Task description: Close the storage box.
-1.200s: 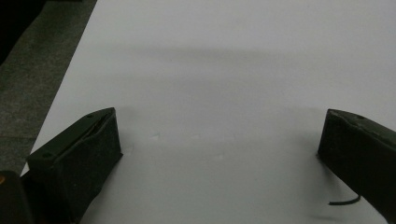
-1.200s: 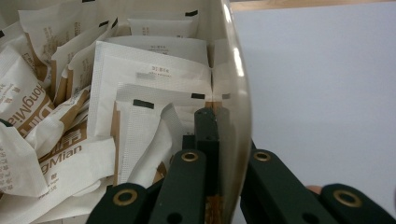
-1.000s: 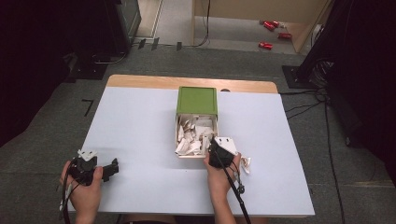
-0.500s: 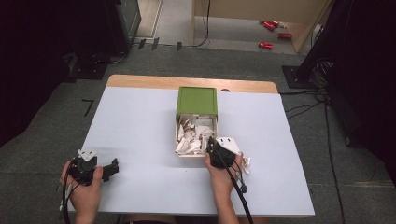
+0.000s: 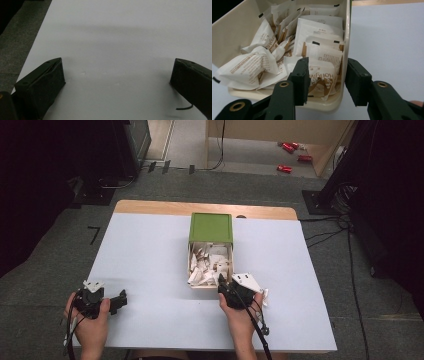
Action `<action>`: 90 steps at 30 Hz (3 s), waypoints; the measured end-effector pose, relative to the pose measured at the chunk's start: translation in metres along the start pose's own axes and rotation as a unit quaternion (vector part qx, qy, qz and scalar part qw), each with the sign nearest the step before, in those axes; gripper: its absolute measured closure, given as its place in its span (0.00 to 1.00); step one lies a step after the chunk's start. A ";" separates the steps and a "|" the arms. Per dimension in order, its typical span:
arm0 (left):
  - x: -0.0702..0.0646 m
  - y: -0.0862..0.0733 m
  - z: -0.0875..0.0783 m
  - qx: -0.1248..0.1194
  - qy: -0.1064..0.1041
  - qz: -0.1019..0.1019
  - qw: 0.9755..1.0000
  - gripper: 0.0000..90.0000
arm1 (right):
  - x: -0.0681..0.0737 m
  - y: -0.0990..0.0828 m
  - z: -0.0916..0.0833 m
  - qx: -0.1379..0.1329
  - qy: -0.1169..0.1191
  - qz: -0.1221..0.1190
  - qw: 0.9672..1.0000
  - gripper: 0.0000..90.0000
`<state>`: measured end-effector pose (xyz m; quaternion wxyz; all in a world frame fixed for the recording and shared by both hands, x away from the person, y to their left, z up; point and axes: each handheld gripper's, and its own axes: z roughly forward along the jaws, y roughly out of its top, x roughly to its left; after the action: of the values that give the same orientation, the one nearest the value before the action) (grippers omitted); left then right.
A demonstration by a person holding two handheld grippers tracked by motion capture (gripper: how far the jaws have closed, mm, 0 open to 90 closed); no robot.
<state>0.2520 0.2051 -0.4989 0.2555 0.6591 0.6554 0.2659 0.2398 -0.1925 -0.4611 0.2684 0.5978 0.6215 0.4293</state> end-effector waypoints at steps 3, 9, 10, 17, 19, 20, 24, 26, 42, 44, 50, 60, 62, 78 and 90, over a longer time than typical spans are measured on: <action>0.000 0.000 0.000 0.000 0.000 0.000 1.000 0.00 | 0.002 -0.001 -0.005 -0.002 0.001 -0.003 1.000 0.60; 0.000 0.000 0.000 0.000 0.000 0.000 1.000 0.00 | 0.003 -0.002 -0.012 -0.007 0.006 -0.007 1.000 0.57; 0.000 0.000 0.000 0.000 0.000 0.000 1.000 0.00 | 0.003 -0.001 -0.014 -0.011 0.008 -0.009 1.000 0.57; 0.000 0.000 0.000 0.000 0.000 0.000 1.000 0.00 | 0.000 0.003 -0.021 -0.007 0.007 -0.010 1.000 0.55; 0.000 0.000 0.000 0.000 0.000 0.000 1.000 0.00 | -0.001 0.001 -0.022 -0.002 0.008 -0.008 1.000 0.54; 0.000 0.000 0.000 0.000 0.000 0.000 1.000 0.00 | -0.001 -0.001 -0.022 0.001 0.008 -0.009 1.000 0.54; 0.000 0.000 0.000 0.000 0.000 0.000 1.000 0.00 | 0.000 -0.008 -0.021 0.015 0.009 -0.011 1.000 0.53; 0.000 0.000 0.000 0.000 0.000 0.000 1.000 0.00 | 0.000 -0.011 -0.021 0.022 0.010 -0.014 1.000 0.52; 0.000 0.000 0.000 0.000 0.000 0.000 1.000 0.00 | 0.009 -0.028 -0.011 0.042 0.003 -0.048 0.998 0.44; 0.000 0.000 0.000 0.000 0.000 0.000 1.000 0.00 | 0.009 -0.030 -0.009 0.051 -0.006 -0.051 0.997 0.47; 0.000 0.000 0.000 0.000 0.000 0.000 1.000 0.00 | 0.010 -0.028 -0.005 0.059 -0.004 -0.042 0.997 0.44; 0.000 0.000 0.000 0.000 0.000 0.000 1.000 0.00 | 0.013 -0.021 0.002 0.063 -0.005 -0.038 0.997 0.44; 0.000 0.000 0.000 0.000 0.000 0.000 1.000 0.00 | 0.014 -0.018 0.003 0.063 -0.006 -0.037 0.997 0.44; 0.000 0.000 0.000 0.000 0.000 0.000 1.000 0.00 | 0.010 -0.003 0.018 0.060 -0.017 -0.021 0.998 0.46; 0.000 0.000 0.000 0.000 0.000 0.000 1.000 0.00 | 0.008 0.003 0.031 0.063 -0.024 -0.024 0.997 0.46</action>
<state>0.2520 0.2052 -0.4990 0.2556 0.6591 0.6553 0.2660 0.2662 -0.1780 -0.4720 0.2548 0.6086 0.6548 0.3686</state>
